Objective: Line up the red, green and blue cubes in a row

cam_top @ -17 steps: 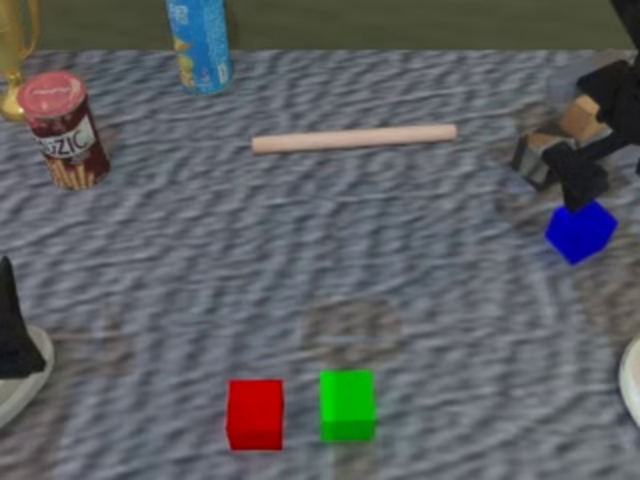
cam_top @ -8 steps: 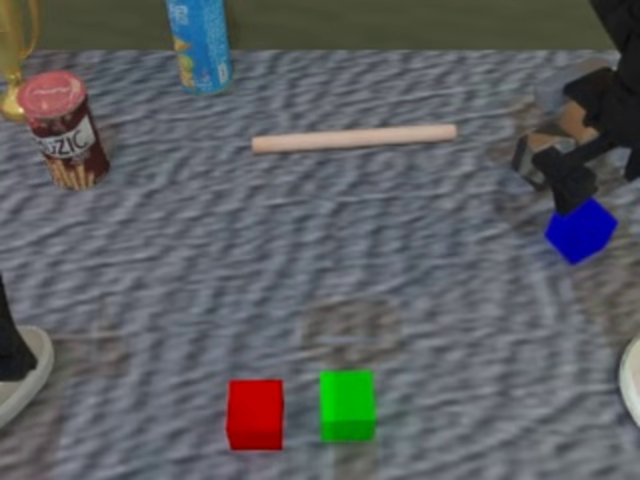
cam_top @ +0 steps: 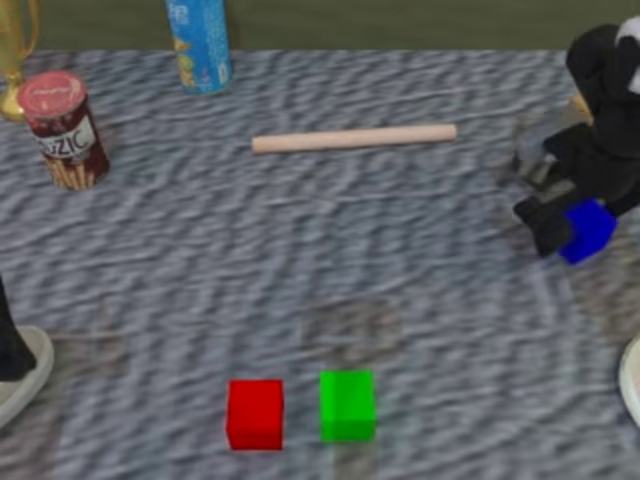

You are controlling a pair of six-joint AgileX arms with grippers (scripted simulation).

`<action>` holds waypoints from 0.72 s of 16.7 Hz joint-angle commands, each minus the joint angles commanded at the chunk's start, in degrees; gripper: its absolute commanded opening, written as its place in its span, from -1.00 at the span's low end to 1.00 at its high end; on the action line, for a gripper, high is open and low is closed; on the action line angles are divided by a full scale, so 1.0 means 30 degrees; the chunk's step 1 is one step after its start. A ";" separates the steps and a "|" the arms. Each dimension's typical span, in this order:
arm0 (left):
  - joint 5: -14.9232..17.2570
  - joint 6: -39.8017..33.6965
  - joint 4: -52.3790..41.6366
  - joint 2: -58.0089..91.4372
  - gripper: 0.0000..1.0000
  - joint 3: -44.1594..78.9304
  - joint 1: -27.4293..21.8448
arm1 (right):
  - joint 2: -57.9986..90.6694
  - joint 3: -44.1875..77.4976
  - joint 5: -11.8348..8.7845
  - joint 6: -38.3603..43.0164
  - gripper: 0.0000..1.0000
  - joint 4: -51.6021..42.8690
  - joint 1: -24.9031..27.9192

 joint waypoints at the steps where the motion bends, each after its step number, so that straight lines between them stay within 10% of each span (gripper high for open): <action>1: 0.0000 0.0000 0.0000 0.0000 1.00 0.0000 0.0000 | 0.0102 -0.0147 0.0001 0.0002 1.00 0.0194 0.0004; 4: 0.0000 0.0000 0.0000 0.0000 1.00 0.0000 0.0000 | 0.0114 -0.0162 0.0001 0.0003 1.00 0.0213 0.0004; 12: 0.0000 0.0000 0.0000 0.0000 1.00 0.0000 0.0000 | 0.0114 -0.0162 0.0001 0.0003 -0.21 0.0213 0.0004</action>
